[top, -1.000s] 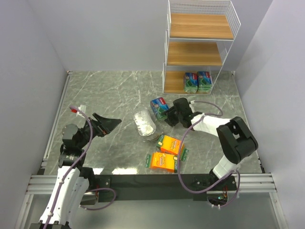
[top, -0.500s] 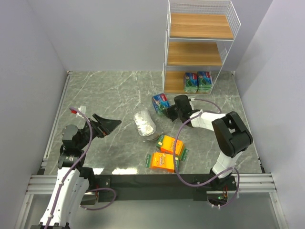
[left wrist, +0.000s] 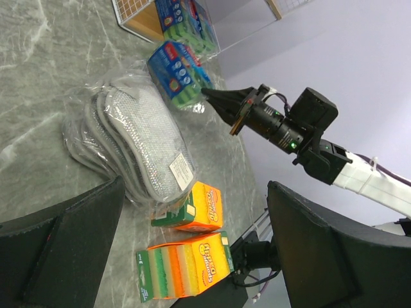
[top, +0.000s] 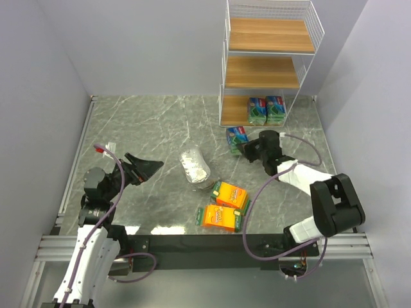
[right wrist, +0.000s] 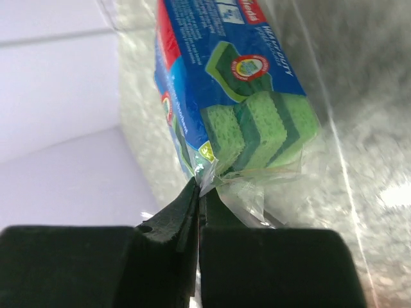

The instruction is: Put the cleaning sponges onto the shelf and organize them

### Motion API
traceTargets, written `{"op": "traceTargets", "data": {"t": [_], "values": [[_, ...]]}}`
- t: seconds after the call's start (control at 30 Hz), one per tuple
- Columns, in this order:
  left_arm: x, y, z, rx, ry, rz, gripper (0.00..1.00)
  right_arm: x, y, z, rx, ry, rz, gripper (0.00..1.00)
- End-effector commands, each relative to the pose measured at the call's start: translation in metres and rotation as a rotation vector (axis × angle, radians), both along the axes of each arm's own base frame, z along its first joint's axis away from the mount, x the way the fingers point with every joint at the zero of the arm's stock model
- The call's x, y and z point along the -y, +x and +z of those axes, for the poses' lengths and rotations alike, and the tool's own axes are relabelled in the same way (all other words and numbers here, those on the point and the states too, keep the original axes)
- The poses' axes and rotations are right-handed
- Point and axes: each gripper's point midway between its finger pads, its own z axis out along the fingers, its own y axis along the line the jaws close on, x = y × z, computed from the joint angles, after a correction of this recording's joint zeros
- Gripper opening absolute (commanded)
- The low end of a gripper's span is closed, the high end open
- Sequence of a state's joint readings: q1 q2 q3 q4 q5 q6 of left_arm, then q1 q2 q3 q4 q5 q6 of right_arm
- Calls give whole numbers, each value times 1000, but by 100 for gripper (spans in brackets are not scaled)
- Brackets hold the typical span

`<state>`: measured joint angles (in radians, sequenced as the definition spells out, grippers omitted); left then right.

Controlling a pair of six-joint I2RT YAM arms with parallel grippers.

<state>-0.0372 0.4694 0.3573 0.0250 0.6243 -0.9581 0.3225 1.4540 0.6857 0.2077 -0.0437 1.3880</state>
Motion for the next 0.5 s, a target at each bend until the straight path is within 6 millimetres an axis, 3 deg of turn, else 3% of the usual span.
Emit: {"op": "traceTargets", "data": {"t": [0.0,0.47], "values": [[2,1,5,34,-5,-10,99,4,19,35,114,23,19,0],[0,-3,8,40,13,-4,99,1,77,84,282,73,3,0]]}}
